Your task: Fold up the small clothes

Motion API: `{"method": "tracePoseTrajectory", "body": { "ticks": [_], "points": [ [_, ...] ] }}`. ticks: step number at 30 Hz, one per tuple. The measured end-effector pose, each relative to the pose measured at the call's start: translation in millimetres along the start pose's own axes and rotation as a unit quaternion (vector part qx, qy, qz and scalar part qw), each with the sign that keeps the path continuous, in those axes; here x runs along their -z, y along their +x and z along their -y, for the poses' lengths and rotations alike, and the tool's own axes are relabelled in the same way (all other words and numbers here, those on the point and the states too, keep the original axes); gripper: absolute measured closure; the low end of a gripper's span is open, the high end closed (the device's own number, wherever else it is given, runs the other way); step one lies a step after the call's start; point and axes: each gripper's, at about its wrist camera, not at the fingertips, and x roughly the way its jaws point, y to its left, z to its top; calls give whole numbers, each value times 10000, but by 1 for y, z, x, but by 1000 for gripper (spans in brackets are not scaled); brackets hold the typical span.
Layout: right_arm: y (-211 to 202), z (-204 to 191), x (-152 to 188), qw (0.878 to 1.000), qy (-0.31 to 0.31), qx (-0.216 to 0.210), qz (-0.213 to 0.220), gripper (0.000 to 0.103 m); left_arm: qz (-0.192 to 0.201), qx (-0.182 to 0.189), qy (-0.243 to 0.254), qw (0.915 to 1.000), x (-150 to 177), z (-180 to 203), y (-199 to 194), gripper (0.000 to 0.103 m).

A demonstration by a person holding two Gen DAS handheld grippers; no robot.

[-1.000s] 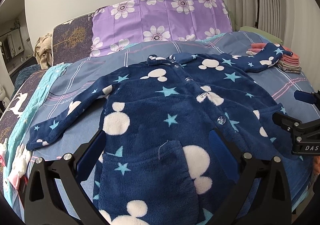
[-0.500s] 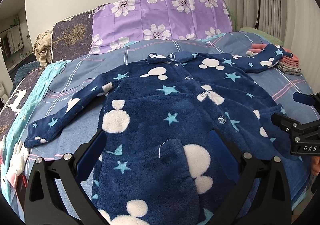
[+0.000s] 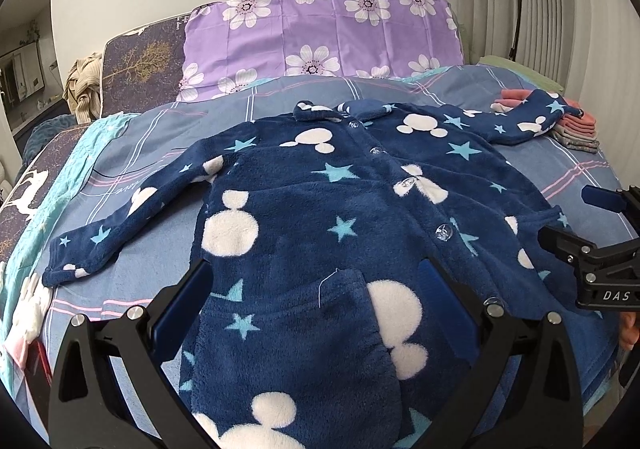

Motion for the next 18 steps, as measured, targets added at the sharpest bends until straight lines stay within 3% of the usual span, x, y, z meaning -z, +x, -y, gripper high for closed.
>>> {"method": "tracePoseTrajectory", "body": {
  "ticks": [18],
  "points": [
    [0, -5, 3, 10000, -14, 22, -23, 2, 43, 19, 95, 9999, 10, -1, -1, 1]
  ]
}}
